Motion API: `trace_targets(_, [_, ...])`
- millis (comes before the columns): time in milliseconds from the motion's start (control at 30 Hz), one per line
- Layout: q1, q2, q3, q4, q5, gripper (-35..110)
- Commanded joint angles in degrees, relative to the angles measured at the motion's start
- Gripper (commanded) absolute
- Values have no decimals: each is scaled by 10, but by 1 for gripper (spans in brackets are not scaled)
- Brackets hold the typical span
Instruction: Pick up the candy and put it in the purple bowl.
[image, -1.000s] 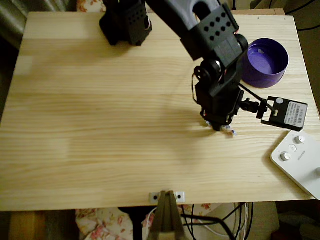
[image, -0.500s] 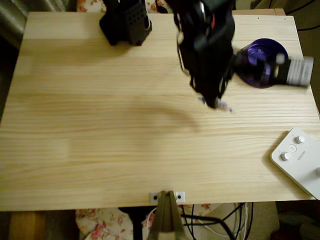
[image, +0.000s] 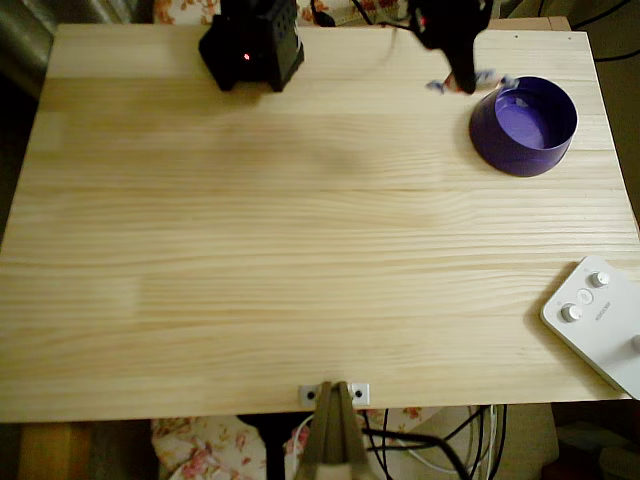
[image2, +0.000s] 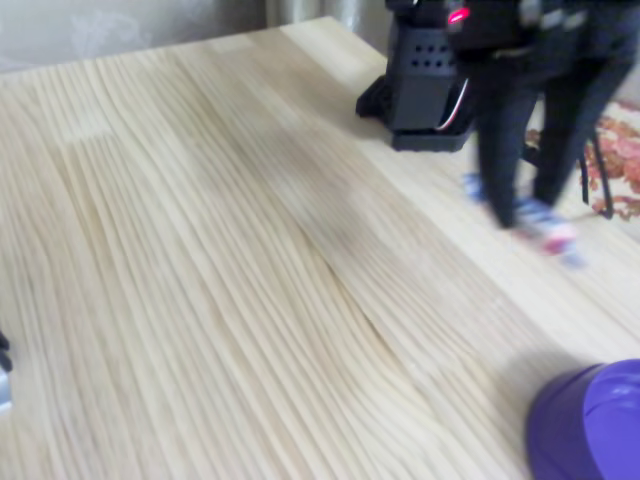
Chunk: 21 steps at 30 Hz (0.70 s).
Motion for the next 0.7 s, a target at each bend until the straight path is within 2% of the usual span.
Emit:
trace_targets(0, [-39,7,-13,-37,-3,-1])
trace_targets(267, [-79,-151,-104,-141,23,-1])
trace_targets(667, [-104,-297,-215,-168,66,-1])
